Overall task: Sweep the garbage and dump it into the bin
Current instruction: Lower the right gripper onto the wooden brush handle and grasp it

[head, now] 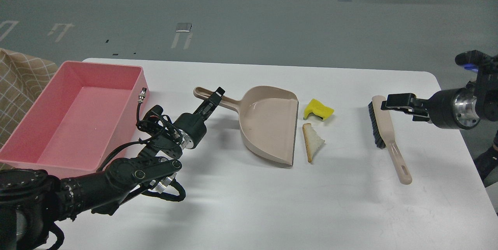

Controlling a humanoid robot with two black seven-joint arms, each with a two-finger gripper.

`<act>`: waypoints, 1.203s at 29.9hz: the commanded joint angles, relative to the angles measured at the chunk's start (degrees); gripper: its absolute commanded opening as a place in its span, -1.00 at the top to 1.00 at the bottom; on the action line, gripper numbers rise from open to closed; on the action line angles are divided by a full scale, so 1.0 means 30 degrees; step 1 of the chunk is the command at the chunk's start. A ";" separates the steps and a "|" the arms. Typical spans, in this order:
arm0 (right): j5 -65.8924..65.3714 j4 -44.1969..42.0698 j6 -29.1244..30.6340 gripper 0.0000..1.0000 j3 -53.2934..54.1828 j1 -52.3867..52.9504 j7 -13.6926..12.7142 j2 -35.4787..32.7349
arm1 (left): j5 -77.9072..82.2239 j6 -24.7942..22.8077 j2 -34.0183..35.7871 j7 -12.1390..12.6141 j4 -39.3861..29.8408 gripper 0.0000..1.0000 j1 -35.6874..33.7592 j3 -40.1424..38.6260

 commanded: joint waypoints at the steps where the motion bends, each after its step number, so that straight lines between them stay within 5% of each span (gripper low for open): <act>1: -0.0174 0.0380 0.0001 -0.99 0.0020 -0.0990 -0.0003 -0.0531 | -0.0001 -0.0001 0.0018 -0.0001 0.0000 1.00 -0.0036 -0.0001; 24: -0.0642 0.0527 0.0001 -0.76 -0.0039 -0.2427 -0.0325 0.0054 | -0.0001 -0.0001 -0.0011 -0.0001 0.0000 1.00 -0.0066 -0.0001; 33: -0.0847 0.0673 0.0001 -0.36 -0.0097 -0.2428 -0.0384 0.0375 | -0.0001 -0.0001 -0.0011 -0.0001 0.0000 1.00 -0.0066 -0.0031; 36: -0.0847 0.0673 0.0001 -0.09 -0.0097 -0.2369 -0.0413 0.0698 | -0.0001 -0.0001 0.0018 -0.0001 0.0000 1.00 -0.0066 -0.0001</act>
